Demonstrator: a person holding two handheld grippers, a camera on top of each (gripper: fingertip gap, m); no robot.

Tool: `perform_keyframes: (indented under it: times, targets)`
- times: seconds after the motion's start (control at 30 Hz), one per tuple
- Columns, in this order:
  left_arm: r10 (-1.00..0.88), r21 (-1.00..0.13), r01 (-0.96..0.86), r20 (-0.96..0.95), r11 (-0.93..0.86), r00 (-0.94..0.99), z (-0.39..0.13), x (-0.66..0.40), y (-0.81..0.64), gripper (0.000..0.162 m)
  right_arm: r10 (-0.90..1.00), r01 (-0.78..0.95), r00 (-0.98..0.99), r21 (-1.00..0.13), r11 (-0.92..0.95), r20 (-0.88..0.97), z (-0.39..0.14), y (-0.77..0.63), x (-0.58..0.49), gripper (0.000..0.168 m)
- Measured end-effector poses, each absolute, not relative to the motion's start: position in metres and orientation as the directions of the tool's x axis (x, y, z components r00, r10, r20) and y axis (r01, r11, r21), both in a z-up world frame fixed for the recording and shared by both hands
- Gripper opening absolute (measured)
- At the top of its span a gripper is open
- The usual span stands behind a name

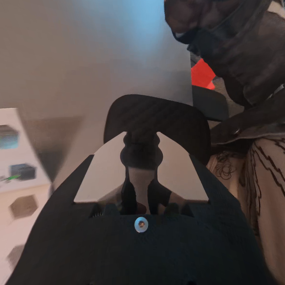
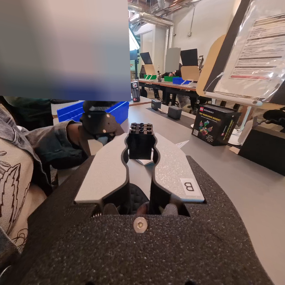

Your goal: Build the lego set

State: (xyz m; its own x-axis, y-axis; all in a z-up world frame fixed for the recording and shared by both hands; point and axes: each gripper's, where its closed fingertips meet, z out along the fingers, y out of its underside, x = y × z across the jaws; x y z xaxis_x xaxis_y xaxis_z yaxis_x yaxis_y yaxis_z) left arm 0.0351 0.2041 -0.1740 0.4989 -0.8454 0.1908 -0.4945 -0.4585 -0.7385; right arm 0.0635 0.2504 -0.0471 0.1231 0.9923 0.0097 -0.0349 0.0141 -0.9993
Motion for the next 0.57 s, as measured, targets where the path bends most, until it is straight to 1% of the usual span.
perform_keyframes:
  times: [0.1, 0.13, 0.17, 0.23, 0.3, 0.33, 0.4, 0.47, 0.57]
  targets:
    - [-0.806, -0.672, -0.492, 0.284, -0.554, 0.519, -0.193, 0.048, 0.205, 0.032, 0.992, -0.038, 0.122, -0.999, 0.004, -0.001, -0.049, 0.250, 0.069, 0.026]
    - [-0.794, -0.663, -0.481, 0.309, -0.574, 0.523, -0.195, 0.050, 0.204, 0.039, 0.993, -0.036, 0.122, -0.999, 0.003, -0.002, -0.051, 0.251, 0.069, 0.026]
    - [-0.787, -0.666, -0.464, 0.327, -0.585, 0.523, -0.194, 0.050, 0.204, 0.049, 0.993, -0.037, 0.116, -0.999, -0.002, -0.006, -0.052, 0.250, 0.068, 0.026]
    - [-0.784, -0.705, -0.416, 0.326, -0.574, 0.529, -0.187, 0.043, 0.207, 0.059, 0.996, -0.048, 0.088, -0.998, -0.030, -0.034, -0.054, 0.248, 0.064, 0.026]
    - [-0.795, -0.781, -0.339, 0.306, -0.524, 0.524, -0.172, 0.033, 0.210, 0.065, 0.996, -0.080, 0.041, -0.994, -0.079, -0.082, -0.054, 0.244, 0.057, 0.026]
    - [-0.806, -0.833, -0.273, 0.297, -0.481, 0.512, -0.160, 0.027, 0.211, 0.066, 0.994, -0.106, 0.000, -0.988, -0.111, -0.112, -0.052, 0.240, 0.052, 0.026]
    - [-0.828, -0.919, -0.075, 0.311, -0.387, 0.467, -0.126, 0.016, 0.208, 0.066, 0.979, -0.157, -0.111, -0.969, -0.188, -0.172, -0.047, 0.227, 0.040, 0.026]
    - [-0.852, -0.945, 0.095, 0.324, -0.313, 0.412, -0.097, 0.006, 0.199, 0.065, 0.950, -0.203, -0.224, -0.943, -0.264, -0.218, -0.038, 0.215, 0.027, 0.026]
    - [-0.872, -0.960, 0.210, 0.258, -0.184, 0.416, -0.073, -0.001, 0.189, 0.065, 0.890, -0.254, -0.352, -0.886, -0.389, -0.290, -0.024, 0.203, 0.006, 0.026]
